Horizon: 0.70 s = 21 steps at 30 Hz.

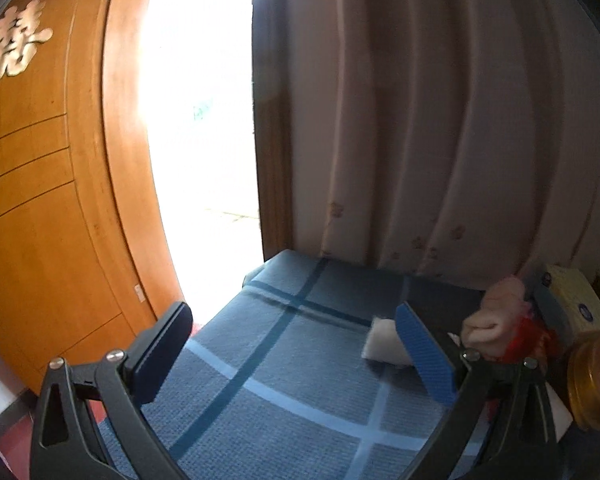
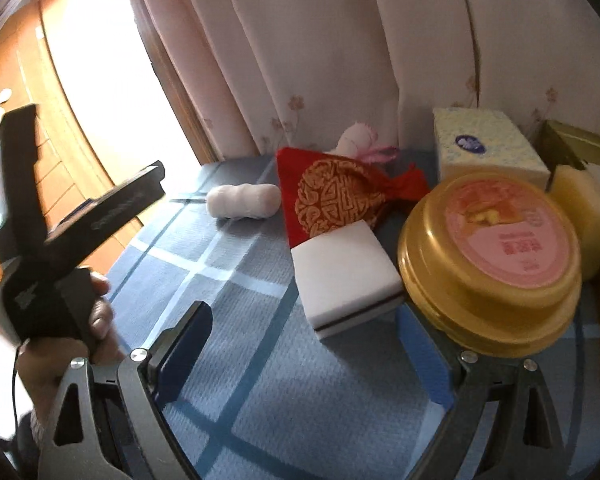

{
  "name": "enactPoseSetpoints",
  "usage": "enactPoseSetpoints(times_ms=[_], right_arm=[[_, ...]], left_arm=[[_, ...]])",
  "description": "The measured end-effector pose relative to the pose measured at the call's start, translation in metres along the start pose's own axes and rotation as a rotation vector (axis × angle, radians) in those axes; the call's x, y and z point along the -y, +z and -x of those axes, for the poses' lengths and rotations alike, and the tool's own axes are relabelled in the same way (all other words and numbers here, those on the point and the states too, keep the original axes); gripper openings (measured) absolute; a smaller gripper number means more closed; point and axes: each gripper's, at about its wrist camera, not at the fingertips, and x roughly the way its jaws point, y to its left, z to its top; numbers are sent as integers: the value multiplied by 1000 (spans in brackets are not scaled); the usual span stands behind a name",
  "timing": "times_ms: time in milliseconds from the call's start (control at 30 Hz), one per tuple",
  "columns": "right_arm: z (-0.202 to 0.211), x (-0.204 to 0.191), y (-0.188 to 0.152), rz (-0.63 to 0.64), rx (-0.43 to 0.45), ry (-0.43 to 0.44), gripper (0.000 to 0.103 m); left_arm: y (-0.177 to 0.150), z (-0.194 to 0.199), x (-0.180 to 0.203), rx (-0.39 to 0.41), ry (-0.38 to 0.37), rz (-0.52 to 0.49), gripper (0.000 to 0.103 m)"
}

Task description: Organize soft objects

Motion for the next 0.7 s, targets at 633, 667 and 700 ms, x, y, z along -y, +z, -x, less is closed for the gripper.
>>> enactPoseSetpoints(times_ms=[633,667,700], right_arm=[[-4,-31,11,111,71,33,94],[-5,-29,11,100,62,25,94],[-5,-26,11,87,58,0,94]], left_arm=[[2,-4,-24,-16,84,92,103],[2,-4,-24,-15,85,92,103],[2,-3,-24,-12,85,91,103]])
